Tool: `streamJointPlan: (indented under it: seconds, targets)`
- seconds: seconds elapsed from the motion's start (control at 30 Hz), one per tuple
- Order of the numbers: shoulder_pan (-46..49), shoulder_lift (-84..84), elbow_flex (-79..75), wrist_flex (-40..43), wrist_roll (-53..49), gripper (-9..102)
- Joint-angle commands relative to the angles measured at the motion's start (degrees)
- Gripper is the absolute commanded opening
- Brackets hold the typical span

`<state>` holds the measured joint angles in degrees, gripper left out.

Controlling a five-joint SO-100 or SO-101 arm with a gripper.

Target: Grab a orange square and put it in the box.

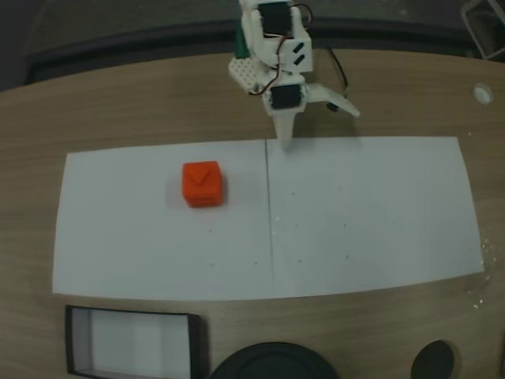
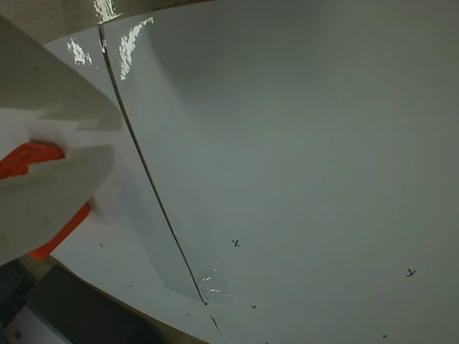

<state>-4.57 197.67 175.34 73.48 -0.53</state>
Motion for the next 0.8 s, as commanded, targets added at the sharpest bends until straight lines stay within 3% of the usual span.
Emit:
streamJointPlan:
  seconds: [0.0, 0.6, 0.77]
  targets:
    - [-0.4, 1.4, -3.4, 0.7, -0.2, 0]
    - [-0.4, 1.4, -3.4, 0.6, -0.2, 0]
    - [2.0, 1.5, -1.9, -10.4, -0.2, 6]
